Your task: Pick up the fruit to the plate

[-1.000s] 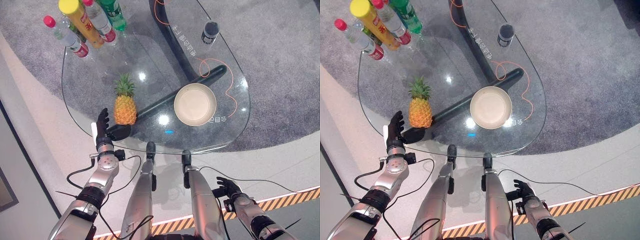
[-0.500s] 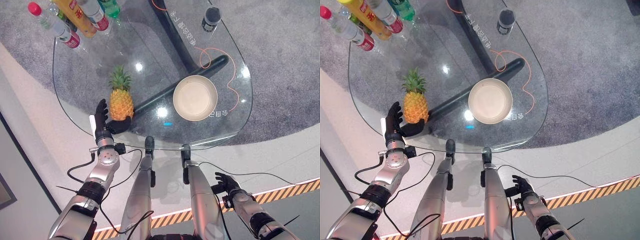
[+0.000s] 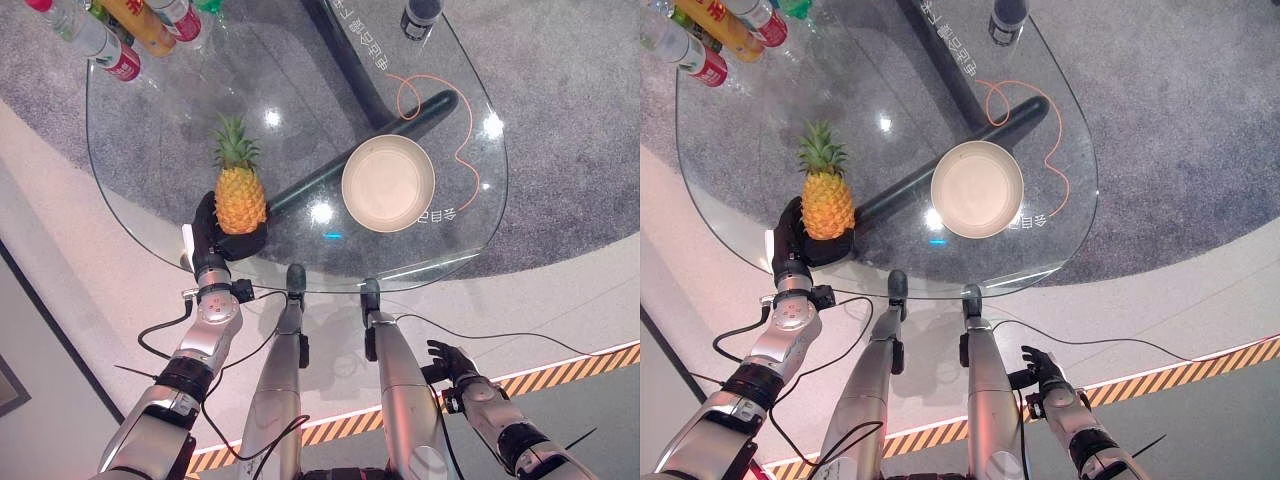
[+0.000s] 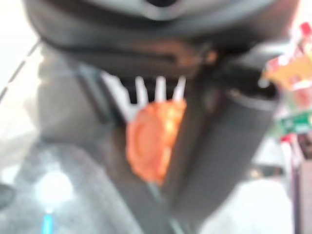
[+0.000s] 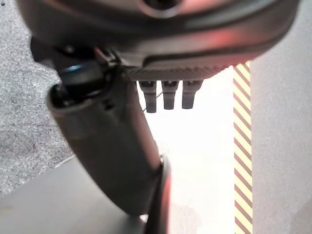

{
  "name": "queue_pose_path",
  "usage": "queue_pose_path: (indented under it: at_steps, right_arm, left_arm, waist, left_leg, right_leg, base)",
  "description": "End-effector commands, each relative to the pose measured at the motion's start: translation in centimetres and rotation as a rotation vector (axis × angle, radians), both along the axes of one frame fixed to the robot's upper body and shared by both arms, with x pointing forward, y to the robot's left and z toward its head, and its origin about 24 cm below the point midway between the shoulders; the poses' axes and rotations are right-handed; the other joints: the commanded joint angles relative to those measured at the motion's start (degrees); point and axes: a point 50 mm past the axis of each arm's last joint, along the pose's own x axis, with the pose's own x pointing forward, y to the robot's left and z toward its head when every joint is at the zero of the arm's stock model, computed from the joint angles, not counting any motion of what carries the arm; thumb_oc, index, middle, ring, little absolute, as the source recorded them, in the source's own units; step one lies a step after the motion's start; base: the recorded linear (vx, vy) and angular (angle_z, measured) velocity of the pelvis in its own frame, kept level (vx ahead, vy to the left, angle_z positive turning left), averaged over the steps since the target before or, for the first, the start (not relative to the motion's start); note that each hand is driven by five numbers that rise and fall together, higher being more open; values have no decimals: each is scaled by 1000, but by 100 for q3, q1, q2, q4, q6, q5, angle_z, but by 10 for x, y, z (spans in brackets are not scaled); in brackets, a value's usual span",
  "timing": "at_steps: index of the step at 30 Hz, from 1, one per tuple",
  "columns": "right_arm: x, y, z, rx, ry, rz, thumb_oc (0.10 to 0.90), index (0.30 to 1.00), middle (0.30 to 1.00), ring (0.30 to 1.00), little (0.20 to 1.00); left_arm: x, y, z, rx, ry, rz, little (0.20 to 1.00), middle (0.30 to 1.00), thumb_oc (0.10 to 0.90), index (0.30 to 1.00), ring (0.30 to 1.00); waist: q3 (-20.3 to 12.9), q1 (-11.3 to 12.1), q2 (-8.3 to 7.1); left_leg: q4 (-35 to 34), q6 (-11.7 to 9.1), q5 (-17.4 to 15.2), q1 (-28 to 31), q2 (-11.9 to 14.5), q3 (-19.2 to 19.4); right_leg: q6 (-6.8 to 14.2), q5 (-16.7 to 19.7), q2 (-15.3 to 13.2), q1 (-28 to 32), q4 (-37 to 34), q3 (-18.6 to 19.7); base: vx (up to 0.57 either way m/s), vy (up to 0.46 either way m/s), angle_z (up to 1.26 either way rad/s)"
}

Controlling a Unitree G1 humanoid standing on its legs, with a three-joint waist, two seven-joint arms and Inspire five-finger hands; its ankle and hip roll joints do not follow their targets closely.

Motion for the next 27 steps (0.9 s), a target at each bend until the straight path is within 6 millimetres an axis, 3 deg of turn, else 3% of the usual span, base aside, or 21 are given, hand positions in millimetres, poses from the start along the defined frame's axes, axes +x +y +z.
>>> queue_pose_path:
  at_steps: [1,22,27]
  right_arm:
    - [-15,2,-8,16,44,8,800,900,900,900,900]
    - [-3,4,-1,2,12,15,800,900,900,900,900]
    - [-4,4,-1,-2,13,22,800,900,900,900,900]
  left_arm:
    - [5,14,17,-24,-74,54,900,900,800,900,900]
    - [20,21,15,-27,34,37,900,900,800,900,900]
    - [25,18,24,-42,18,-1,900,900,800,900,900]
  waist:
    - [-71,-62,-165]
    - [-71,-191,-133]
    - [-71,-216,-132]
  left_leg:
    - [1087,372,-890,-328,-567,129]
    - [1221,327,-865,-695,-573,156]
    - [1243,325,-876,-716,-578,175]
  right_leg:
    - [80,989,122,-53,-1155,-142]
    - [76,1050,146,-483,-1056,-78]
    - [86,1063,142,-505,-1057,-73]
  base:
    - [0,0,0]
    - [2,1,-2]
    - [0,0,0]
